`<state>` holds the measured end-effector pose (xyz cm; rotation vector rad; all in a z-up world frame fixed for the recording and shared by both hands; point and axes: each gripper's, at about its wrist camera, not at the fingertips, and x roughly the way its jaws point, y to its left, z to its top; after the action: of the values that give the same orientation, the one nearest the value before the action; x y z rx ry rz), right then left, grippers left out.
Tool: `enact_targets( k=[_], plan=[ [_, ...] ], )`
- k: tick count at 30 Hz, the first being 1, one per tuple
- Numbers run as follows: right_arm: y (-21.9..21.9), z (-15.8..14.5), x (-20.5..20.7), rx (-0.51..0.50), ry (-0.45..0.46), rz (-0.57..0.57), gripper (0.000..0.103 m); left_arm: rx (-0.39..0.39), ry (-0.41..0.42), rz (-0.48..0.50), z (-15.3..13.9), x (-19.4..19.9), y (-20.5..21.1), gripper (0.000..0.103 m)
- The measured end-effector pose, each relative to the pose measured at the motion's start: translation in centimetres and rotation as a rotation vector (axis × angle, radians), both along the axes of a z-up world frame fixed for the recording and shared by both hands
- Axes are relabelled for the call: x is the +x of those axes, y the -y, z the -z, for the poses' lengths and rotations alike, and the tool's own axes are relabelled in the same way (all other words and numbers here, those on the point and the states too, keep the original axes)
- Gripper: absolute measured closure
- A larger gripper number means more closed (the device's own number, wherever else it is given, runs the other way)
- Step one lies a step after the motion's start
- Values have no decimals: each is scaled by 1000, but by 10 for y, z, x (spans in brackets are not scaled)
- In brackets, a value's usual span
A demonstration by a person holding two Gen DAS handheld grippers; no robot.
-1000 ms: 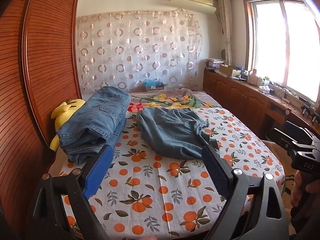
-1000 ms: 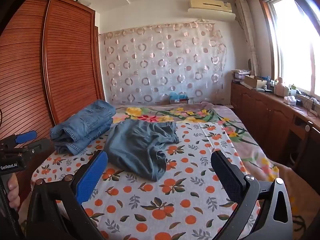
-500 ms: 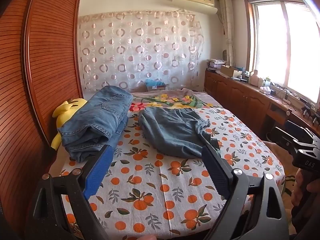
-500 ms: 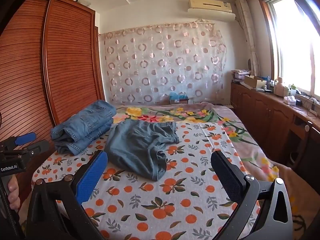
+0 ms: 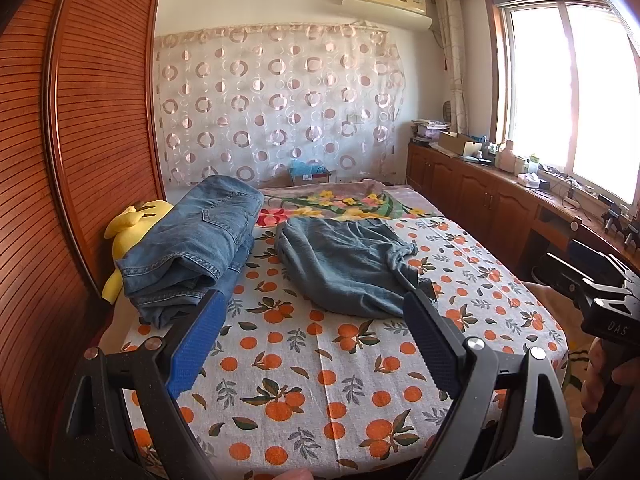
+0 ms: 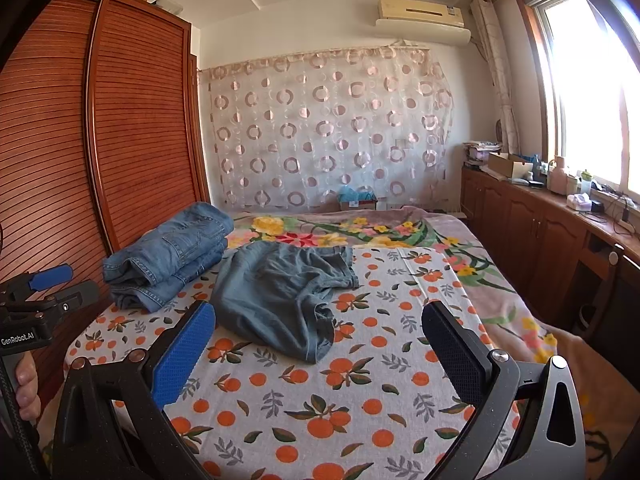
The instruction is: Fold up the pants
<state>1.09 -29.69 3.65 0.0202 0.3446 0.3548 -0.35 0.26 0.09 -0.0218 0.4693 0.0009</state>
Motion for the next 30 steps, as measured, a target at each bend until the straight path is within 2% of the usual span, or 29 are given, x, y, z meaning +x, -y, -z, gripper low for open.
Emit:
enact_targets(
  k=[30],
  plan=[
    [0, -2, 0, 4, 4, 3, 0, 5, 6, 2, -9, -4, 3, 12]
  ],
)
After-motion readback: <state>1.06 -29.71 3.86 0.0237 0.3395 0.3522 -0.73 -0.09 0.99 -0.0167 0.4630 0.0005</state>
